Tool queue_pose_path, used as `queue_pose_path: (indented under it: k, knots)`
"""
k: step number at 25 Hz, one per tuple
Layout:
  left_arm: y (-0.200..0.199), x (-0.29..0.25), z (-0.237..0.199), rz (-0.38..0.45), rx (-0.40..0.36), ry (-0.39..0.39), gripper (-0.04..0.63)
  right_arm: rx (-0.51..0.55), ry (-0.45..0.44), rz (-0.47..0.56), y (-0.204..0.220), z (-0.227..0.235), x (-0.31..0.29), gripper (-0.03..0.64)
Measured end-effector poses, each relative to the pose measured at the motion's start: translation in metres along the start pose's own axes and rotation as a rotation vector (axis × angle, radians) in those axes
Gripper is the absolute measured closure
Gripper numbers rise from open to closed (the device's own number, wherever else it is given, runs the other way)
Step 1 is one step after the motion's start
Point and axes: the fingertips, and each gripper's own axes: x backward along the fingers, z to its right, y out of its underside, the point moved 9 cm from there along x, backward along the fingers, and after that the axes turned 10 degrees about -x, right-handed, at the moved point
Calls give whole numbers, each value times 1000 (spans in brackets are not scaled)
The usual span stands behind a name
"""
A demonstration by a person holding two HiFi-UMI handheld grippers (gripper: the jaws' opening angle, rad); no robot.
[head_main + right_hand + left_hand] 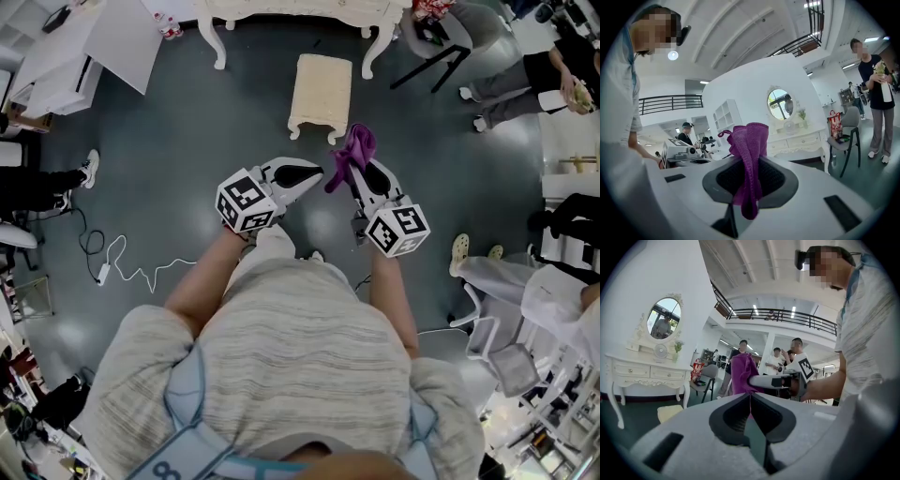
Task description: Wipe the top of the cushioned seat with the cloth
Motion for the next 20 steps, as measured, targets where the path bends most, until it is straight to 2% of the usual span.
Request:
queue_pose_path:
  k: [7, 12, 20]
  knots:
    - [-11, 31, -73, 5, -21, 17, 580, -9, 30, 35, -12, -9, -65, 546]
    - [-12, 44, -108, 8, -31, 37, 580, -19, 42, 54, -13, -14, -98, 546]
    - [-14, 11, -148, -4, -16, 72, 580, -28, 23, 25, -28, 20, -127, 546]
